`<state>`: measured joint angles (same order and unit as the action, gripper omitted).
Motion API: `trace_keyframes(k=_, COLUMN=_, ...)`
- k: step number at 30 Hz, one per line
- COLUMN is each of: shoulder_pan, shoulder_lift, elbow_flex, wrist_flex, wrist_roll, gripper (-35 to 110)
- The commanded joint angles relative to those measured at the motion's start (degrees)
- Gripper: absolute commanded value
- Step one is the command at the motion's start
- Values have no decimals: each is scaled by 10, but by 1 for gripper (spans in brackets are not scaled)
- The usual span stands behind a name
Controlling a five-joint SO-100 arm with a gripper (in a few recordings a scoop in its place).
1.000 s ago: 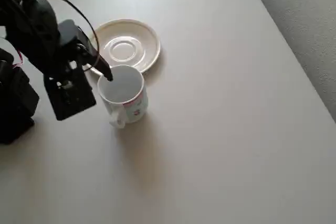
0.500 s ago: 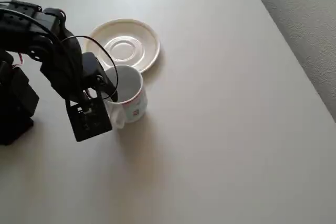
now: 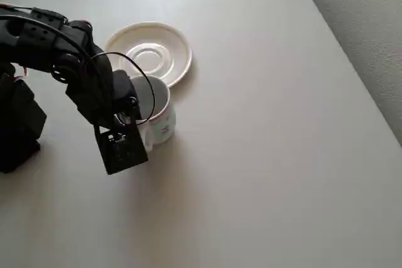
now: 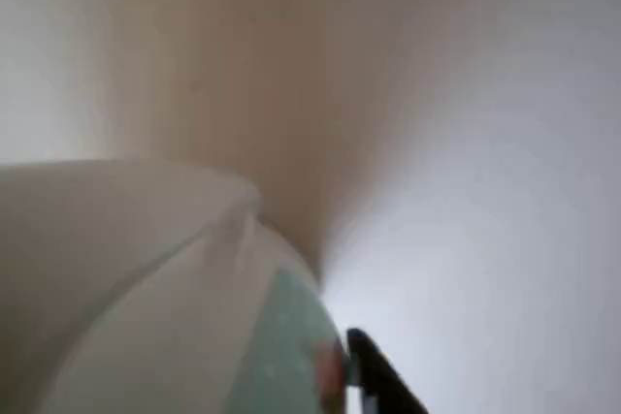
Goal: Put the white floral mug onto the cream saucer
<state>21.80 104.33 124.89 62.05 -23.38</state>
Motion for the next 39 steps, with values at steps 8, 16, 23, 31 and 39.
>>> trace_keyframes(k=8, shoulder_pan=3, shoulder_lift=25, elbow_flex=7, wrist_flex=7, wrist_roll=-2, gripper=-2)
trace_keyframes(k=16, shoulder_pan=-13, shoulder_lift=219, elbow_flex=5, wrist_flex=75, wrist_roll=6, gripper=-2)
trace_keyframes(k=23, shoulder_pan=-75, shoulder_lift=351, elbow_flex=-57, wrist_flex=175, wrist_roll=37, gripper=-2)
trace_keyframes(k=31, shoulder_pan=-183, shoulder_lift=373, elbow_flex=-127, wrist_flex=221, wrist_roll=69, gripper=-2)
trace_keyframes(k=39, shoulder_pan=-318, shoulder_lift=330, elbow_flex=-136, wrist_flex=201, wrist_roll=106, gripper=-2)
